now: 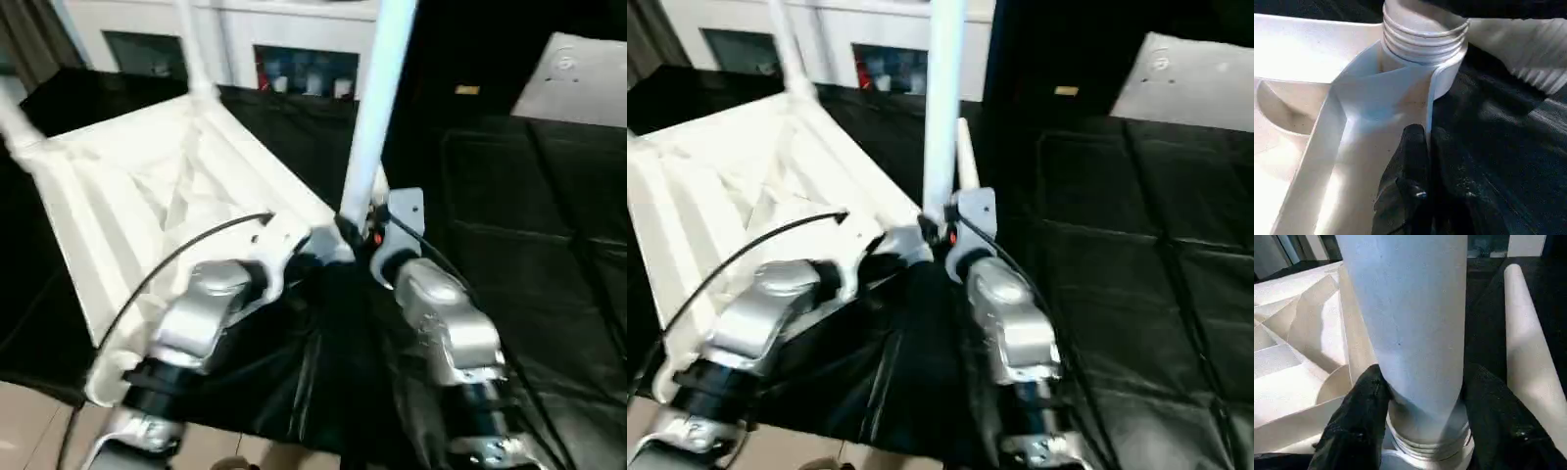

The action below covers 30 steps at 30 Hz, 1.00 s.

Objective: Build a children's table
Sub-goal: Rotate leg to tighten

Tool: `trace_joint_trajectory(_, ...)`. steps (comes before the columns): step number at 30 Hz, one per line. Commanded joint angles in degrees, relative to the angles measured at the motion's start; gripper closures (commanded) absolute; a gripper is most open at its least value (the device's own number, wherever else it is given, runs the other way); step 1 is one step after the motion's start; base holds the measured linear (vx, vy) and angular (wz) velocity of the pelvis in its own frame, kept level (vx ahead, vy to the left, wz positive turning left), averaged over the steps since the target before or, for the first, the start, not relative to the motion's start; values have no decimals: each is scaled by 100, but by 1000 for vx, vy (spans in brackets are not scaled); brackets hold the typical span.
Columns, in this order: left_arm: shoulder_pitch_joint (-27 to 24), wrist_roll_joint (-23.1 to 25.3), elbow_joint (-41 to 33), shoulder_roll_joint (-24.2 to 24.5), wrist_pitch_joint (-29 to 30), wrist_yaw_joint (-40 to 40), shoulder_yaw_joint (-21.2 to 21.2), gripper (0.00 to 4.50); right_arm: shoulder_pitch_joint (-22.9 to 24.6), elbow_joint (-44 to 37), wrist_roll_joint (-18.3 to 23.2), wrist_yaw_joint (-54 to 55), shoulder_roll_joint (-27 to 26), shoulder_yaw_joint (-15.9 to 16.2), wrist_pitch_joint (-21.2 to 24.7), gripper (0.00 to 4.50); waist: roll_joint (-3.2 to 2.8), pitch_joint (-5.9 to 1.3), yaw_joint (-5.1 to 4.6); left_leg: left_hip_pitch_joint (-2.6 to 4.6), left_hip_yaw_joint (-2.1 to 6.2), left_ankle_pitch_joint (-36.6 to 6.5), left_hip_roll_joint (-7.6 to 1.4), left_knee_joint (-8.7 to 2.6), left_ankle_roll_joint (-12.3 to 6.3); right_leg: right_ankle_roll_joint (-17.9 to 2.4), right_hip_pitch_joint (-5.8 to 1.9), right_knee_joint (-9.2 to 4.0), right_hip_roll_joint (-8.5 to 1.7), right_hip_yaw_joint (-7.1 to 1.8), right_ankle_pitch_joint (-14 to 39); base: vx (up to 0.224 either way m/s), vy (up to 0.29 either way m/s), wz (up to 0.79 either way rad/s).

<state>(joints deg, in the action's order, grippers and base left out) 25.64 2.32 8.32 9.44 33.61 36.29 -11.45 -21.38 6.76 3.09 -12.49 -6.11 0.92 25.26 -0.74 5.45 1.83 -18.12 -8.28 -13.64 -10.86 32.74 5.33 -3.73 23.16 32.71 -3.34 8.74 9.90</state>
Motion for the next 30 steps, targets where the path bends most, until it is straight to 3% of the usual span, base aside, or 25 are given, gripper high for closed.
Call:
trace_joint_trajectory(1,388,73,30,-147,-358,-457,47,450,326,342,280,-457,-481,779,314,181,-25,-321,1,-172,56,392,-186,-292,-778,-593,-417,-343,-533,-457,792,0,0,0)
trace_joint_trajectory(2,369,80,35,-124,-412,-380,13,450,337,336,239,-413,-449,754,250,181,-28,-324,-13,-193,58,383,-175,-290,-815,-610,-441,-344,-535,-449,772,0,0,0)
trace_joint_trajectory(3,346,85,52,-87,-478,-278,-38,450,319,365,164,-325,-410,713,157,159,-38,-388,-39,-224,91,563,-163,-264,-860,-687,-503,-283,-544,-446,483,0,0,0)
trace_joint_trajectory(4,331,85,68,-58,-551,-199,-73,450,304,379,107,-263,-372,685,84,146,-32,-434,-60,-214,92,876,-186,-219,-922,-786,-458,-231,-564,-467,125,0,0,0)
trace_joint_trajectory(5,337,68,132,-19,-707,-74,-120,450,250,439,28,-189,-309,642,-49,141,-30,-464,-67,-234,93,1056,-168,-185,-976,-853,-469,-170,-547,-474,-191,0,0,0)
trace_joint_trajectory(6,343,56,153,-15,-737,-55,-119,450,236,437,19,-186,-279,619,-93,141,-26,-427,-72,-241,84,1178,-179,-191,-1109,-983,-433,-157,-541,-463,-404,0,0,0)
trace_joint_trajectory(8,366,60,218,15,-919,-20,-127,450,254,297,59,-208,-219,545,-133,116,-38,-416,-49,-231,66,977,-180,-194,-1189,-1009,-439,-203,-557,-451,-127,0,0,0)
trace_joint_trajectory(11,372,-28,253,16,-867,5,-64,450,313,-2,155,-149,-193,340,-191,94,-36,-413,-6,-207,48,778,-210,-207,-1080,-905,-428,-243,-558,-459,346,0,0,0)
trace_joint_trajectory(15,320,-250,306,-48,-963,64,86,450,404,-467,225,-79,-4,238,-230,54,-48,-451,59,-188,59,955,-231,-186,-1040,-900,-421,-192,-564,-475,134,0,0,0)
trace_joint_trajectory(17,286,-310,311,-49,-1118,100,136,406,426,-635,261,-50,59,165,-256,49,-53,-477,72,-188,61,1027,-234,-175,-1061,-942,-421,-160,-568,-479,-33,0,0,0)
trace_joint_trajectory(20,241,-377,246,-12,-1216,187,165,389,428,-860,314,-55,141,73,-212,13,-62,-477,113,-186,59,965,-245,-173,-1052,-987,-416,-164,-575,-483,15,0,0,0)
trace_joint_trajectory(23,235,-527,134,-21,-1276,213,335,355,333,-1042,339,-24,222,-60,-240,4,-51,-467,152,-185,31,635,-239,-183,-886,-891,-421,-214,-577,-489,476,0,0,0)
trace_joint_trajectory(27,283,-746,-32,33,-1204,72,673,344,170,-1204,472,-23,307,-198,-154,0,-38,-454,168,-196,11,241,-186,-200,-579,-533,-435,-310,-553,-472,1190,0,0,0)
trace_joint_trajectory(29,258,-876,-189,195,-955,-2,920,344,119,-1245,514,-138,410,-142,126,0,-35,-454,163,-188,7,152,-167,-206,-501,-422,-430,-326,-522,-464,1369,0,0,0)
trace_joint_trajectory(30,171,-738,-370,505,-730,-142,1100,344,108,-1277,501,-308,541,1,375,0,-44,-451,167,-177,6,98,-159,-210,-471,-358,-421,-341,-514,-459,1471,0,0,0)
